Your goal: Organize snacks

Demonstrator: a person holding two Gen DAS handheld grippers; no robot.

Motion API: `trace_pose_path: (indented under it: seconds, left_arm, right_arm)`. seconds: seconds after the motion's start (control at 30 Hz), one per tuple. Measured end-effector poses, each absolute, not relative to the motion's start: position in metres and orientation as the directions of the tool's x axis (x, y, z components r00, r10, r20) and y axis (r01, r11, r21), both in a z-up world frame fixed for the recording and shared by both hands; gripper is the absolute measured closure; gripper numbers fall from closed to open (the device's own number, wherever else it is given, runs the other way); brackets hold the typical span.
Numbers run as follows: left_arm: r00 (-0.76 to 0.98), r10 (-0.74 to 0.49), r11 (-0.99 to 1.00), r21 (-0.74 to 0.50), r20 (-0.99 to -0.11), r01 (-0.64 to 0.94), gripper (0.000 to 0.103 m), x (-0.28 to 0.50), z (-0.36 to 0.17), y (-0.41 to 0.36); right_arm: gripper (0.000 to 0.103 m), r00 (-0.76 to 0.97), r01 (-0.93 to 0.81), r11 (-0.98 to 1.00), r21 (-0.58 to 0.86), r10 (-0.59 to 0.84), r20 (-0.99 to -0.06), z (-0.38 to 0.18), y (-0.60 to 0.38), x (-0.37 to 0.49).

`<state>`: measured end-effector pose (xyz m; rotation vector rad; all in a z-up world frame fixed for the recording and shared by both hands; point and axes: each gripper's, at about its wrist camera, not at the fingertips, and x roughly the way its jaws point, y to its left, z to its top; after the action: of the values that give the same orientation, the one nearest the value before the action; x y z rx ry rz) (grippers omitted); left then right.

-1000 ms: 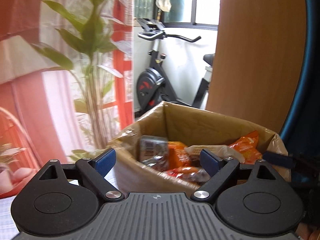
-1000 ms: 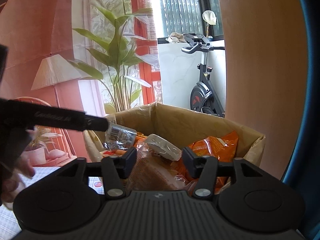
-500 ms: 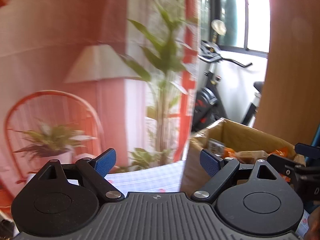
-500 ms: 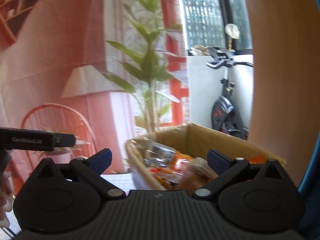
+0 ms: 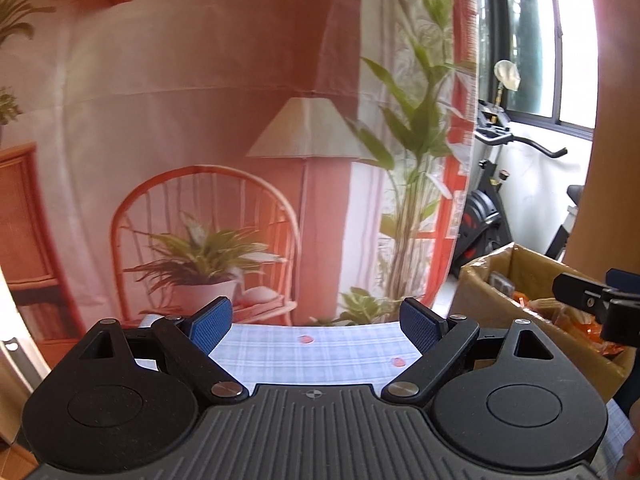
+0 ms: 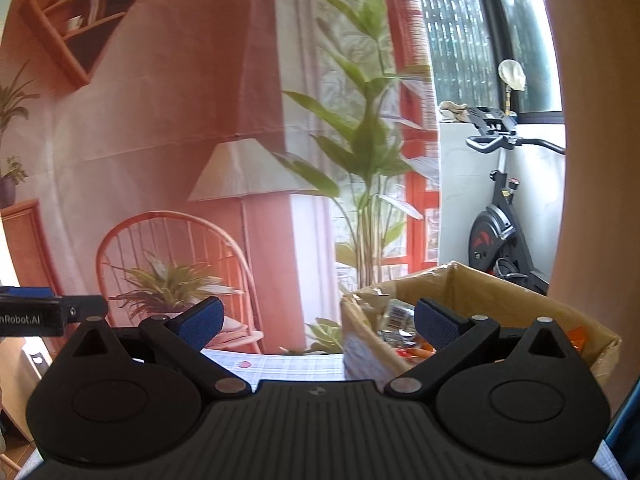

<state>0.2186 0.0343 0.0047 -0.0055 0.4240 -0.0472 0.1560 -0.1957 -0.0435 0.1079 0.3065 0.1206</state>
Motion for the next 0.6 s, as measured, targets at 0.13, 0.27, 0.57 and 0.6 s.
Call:
trace_pose_path:
  seconds: [0.13, 0.27, 0.57, 0.6]
  left_arm:
    - [0.908, -0.026, 1.000, -0.020, -0.418, 0.019, 0.011, 0.212, 0.003, 0.045]
    - [0.905, -0.007, 1.000, -0.019, -0.425, -0.001, 0.011, 0.210, 0.000, 0.050]
    - [0.906, 0.003, 1.000, -0.024, -0.424, -0.014, 0.011, 0.209, 0.002, 0.051]
    - [0.906, 0.003, 1.000, -0.024, -0.423, -0.015, 0.011, 0.208, 0.002, 0.051]
  right_arm:
    - [0.000, 0.943, -0.119, 0.986, 0.117, 0.149, -0.298, -0.043, -0.190, 0.155]
    - [0.000, 0.938, -0.122, 0.986, 0.111, 0.151, -0.311, -0.044, -0.185, 0.156]
    - [0.000, 0.936, -0.128, 0.986, 0.106, 0.156, -0.317, -0.046, -0.182, 0.156]
    - [0.000, 0.936, -0.127, 0.986, 0.105, 0.155, -0.317, -0.046, -0.182, 0.156]
